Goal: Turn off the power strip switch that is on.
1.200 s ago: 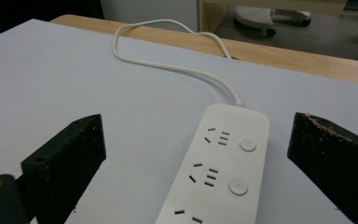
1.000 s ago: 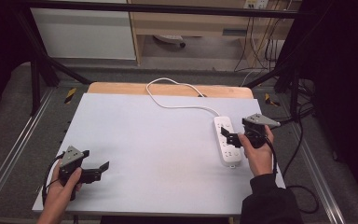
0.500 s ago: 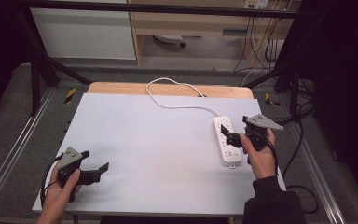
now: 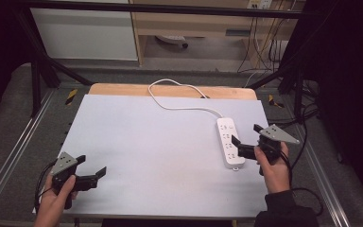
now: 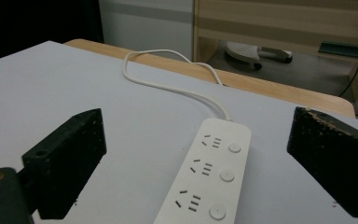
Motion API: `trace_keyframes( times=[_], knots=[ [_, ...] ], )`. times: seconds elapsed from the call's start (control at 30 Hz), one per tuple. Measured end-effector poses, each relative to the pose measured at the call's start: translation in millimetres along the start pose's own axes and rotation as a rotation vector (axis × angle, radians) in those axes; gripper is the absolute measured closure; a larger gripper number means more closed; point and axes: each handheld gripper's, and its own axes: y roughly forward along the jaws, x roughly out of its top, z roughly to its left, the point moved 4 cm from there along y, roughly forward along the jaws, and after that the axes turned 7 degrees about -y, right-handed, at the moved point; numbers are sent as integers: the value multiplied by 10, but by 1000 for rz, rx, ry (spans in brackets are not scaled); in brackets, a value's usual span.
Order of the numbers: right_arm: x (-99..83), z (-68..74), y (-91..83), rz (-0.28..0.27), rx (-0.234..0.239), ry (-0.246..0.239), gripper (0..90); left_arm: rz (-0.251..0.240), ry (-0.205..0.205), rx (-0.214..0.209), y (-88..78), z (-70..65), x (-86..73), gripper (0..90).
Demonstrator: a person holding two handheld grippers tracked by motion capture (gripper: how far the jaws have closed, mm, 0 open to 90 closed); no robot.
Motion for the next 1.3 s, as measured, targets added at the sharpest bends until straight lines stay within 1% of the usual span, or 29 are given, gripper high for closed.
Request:
trace_keyframes(
  times=[0.1,0.13,0.27,0.33,0.47,0.6,0.67,0.73,0.77,0.83,0.9,1.07,1.3],
  knots=[
    [-42,18,-77,1,2,5,25,3,2,1,-12,-3,0,60],
    [-60,18,-103,2,0,1,25,-1,1,2,-14,-1,3,60],
    [-138,19,-195,14,-3,15,22,-2,-6,2,-13,9,1,59],
    [-185,19,-243,17,4,20,20,-5,-7,3,-14,18,4,60],
    [-287,32,-337,20,20,9,21,-11,-9,1,-12,28,11,60],
    [-410,54,-425,25,38,12,26,-10,-10,2,-9,36,13,60],
    [-460,61,-464,24,37,8,35,-11,-21,2,-15,48,13,60],
    [-519,61,-499,16,44,23,38,-11,-29,9,-14,69,9,59],
    [-551,69,-506,9,50,31,39,-11,-29,10,-12,79,9,60],
    [-631,102,-511,30,62,20,37,-13,-36,9,-16,86,9,60],
    [-684,117,-511,46,63,14,36,-18,-35,8,-25,84,16,60],
    [-845,152,-505,80,77,17,36,-16,-41,7,-24,87,12,60],
    [-945,156,-466,112,83,16,34,-17,-38,7,-20,84,14,60]
  ],
)
